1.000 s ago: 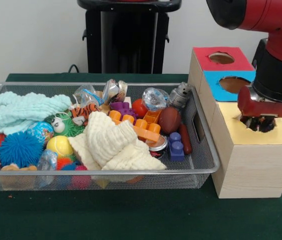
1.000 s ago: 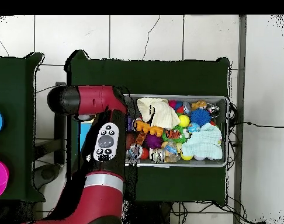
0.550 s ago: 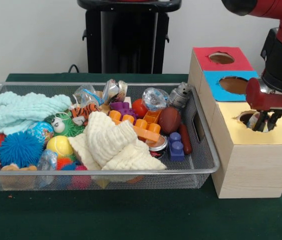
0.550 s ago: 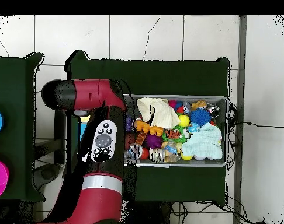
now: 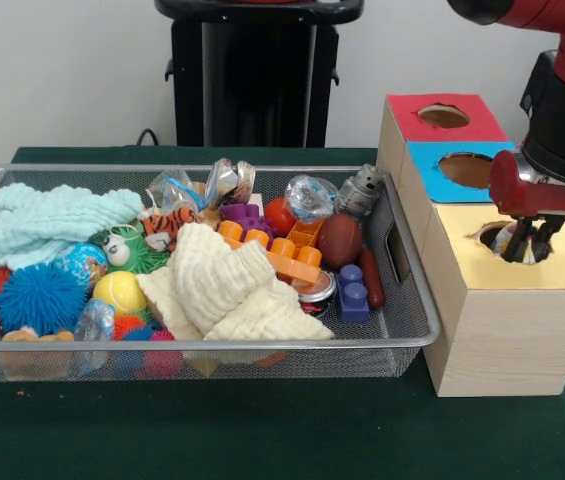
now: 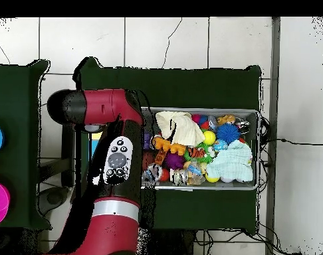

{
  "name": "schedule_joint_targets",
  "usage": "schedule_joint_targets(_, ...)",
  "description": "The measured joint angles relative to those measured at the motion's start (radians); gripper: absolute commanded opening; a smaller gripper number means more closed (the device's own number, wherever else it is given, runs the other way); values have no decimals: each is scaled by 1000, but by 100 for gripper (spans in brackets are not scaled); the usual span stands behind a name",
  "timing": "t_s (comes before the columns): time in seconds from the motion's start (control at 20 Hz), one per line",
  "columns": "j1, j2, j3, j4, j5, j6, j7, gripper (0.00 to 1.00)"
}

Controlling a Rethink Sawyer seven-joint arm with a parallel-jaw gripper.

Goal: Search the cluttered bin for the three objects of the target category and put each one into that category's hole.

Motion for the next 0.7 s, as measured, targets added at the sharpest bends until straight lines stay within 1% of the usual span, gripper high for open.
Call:
schedule_joint_targets(0.3, 0, -7, 0, 3, -1, 3, 0, 0)
schedule_joint_targets(0.7, -1, -42, 0, 26, -1, 12, 0, 0)
